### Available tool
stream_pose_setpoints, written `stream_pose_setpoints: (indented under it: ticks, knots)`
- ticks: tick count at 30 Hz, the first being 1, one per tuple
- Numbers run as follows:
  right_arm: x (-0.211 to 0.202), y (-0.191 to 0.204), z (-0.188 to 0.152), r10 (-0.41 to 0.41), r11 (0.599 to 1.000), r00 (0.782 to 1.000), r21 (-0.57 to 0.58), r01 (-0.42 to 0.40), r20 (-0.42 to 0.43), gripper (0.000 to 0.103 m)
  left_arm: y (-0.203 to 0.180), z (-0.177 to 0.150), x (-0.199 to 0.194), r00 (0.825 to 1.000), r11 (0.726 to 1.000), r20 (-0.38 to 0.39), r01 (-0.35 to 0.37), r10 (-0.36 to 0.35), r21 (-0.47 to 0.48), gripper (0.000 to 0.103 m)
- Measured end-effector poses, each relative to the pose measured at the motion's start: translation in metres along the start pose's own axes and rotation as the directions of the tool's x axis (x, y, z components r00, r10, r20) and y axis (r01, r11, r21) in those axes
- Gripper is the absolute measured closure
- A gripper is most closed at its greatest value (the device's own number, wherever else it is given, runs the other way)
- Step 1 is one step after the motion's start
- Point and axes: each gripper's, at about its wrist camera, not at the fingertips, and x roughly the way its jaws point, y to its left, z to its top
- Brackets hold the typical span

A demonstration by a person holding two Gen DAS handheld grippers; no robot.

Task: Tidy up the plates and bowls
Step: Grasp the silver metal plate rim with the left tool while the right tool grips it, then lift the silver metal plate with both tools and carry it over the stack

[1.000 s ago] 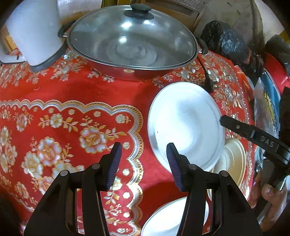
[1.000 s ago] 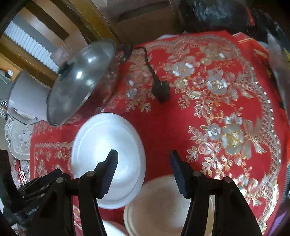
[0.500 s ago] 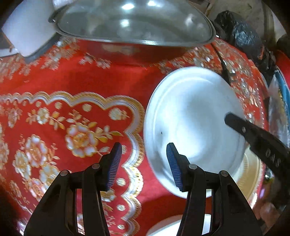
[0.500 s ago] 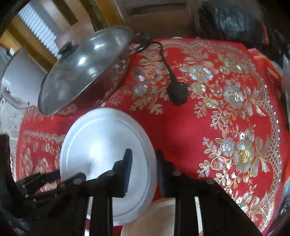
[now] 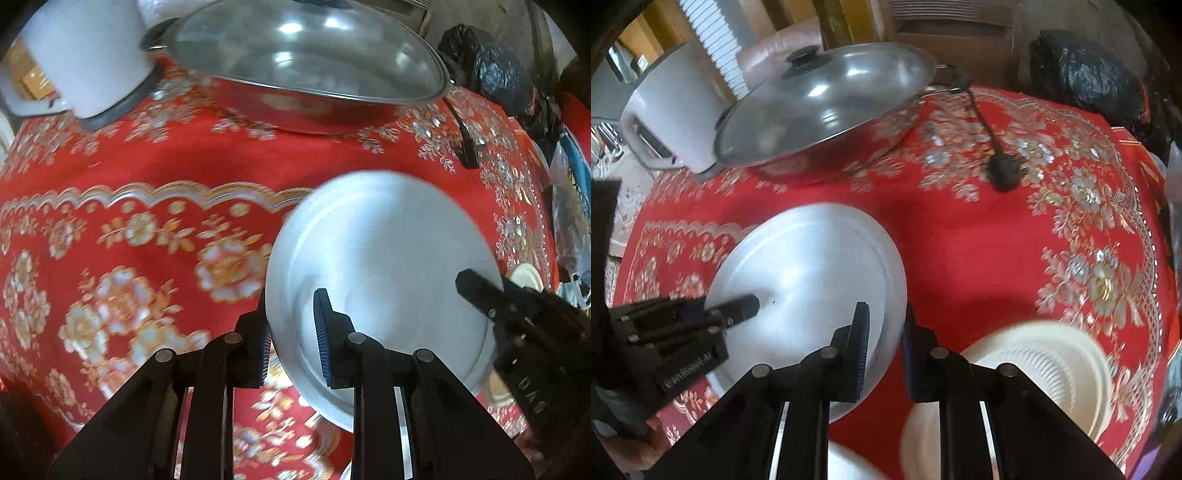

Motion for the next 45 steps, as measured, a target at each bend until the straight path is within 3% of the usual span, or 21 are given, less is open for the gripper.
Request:
stream_pose_setpoints:
  ticks: [7, 24, 33, 45]
  knots:
    - [-0.014, 0.049, -0.016, 0.036, 0.999, 0.999, -0.032, -0.036, 0.012, 0.087, 0.049, -0.029, -0.034, 1.000, 0.999, 0.027, -0.004, 0.005, -0.035, 0.082]
    - [-0.042, 0.225, -0.068, 0.174, 0.959, 0.984, -0.222, -0.176, -0.029, 0.084, 0.218, -0.128, -0.133, 0.992, 0.975, 0.101, -0.052, 0.075, -0.216, 0.082]
    - [-0.052, 0.315, -0.085, 0.254, 0.906, 0.966, -0.338, -0.256, -0.050, 0.084, 0.303, -0.175, -0.172, 0.983, 0.942, 0.127, -0.085, 0.132, -0.325, 0.082]
    - [-0.044, 0.415, -0.106, 0.316, 0.823, 0.942, -0.462, -0.331, -0.112, 0.084, 0.386, -0.226, -0.199, 0.974, 0.887, 0.121, -0.119, 0.192, -0.446, 0.082]
